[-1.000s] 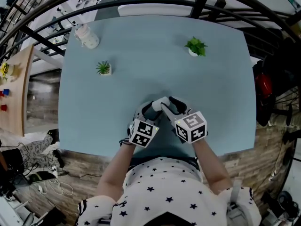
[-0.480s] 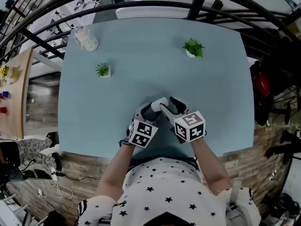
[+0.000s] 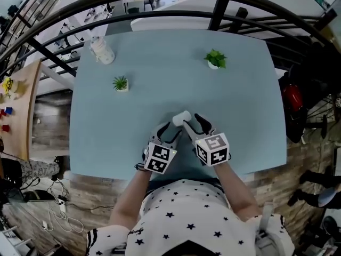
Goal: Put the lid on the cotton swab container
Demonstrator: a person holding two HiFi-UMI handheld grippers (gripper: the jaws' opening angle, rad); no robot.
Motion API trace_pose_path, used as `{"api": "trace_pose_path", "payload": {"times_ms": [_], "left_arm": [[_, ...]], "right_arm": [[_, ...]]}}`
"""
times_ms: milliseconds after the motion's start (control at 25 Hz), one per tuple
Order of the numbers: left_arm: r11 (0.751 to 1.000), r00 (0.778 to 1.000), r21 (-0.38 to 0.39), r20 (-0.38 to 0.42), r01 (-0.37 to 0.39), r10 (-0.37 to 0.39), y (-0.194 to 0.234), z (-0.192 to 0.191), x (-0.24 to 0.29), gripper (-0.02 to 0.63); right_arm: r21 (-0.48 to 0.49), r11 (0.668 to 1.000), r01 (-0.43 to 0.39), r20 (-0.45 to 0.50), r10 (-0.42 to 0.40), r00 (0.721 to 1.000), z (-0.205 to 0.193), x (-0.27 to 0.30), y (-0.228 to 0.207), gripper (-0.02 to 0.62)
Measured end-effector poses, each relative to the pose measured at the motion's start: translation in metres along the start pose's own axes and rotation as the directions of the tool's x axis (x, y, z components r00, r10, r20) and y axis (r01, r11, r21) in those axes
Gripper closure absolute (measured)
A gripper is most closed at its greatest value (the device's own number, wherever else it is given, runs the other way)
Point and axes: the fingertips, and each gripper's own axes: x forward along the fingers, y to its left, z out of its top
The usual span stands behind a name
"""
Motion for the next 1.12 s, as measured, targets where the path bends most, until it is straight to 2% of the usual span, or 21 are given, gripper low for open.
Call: {"api": "trace_pose_path", "payload": {"times_ms": [160, 480, 640, 760, 1120], "left_arm": [[0.999, 0.999, -0.037, 0.028, -0.040, 0.041, 0.001, 0.004, -0.027, 0.419], [0.981, 0.984, -0.146, 0.109, -0.125, 0.142, 0.007, 0.003, -0.094, 0.554], [0.975, 0.974, -0.177, 0.154, -0.136, 0.164, 0.003, 0.004, -0.124, 0.577], [0.977, 0.971, -0.173, 0.181, -0.124, 0.156, -0.004, 0.003, -0.147, 0.584], [0.980, 0.960, -0.173, 0.242, -0.097, 0.137, -0.030, -0.015, -0.212, 0.597]], "right_arm": [[0.028, 1.000, -0.007, 0.037, 0.006, 0.999, 0.002, -0.021, 0.012, 0.397], [0.020, 1.000, -0.014, 0.118, 0.011, 0.993, 0.012, -0.058, 0.052, 0.406], [0.009, 1.000, -0.016, 0.143, 0.015, 0.990, 0.010, -0.075, 0.074, 0.420], [0.007, 1.000, -0.008, 0.157, 0.006, 0.988, 0.004, -0.088, 0.093, 0.426], [0.008, 0.999, 0.051, 0.208, -0.052, 0.977, -0.016, -0.131, 0.140, 0.581]]}}
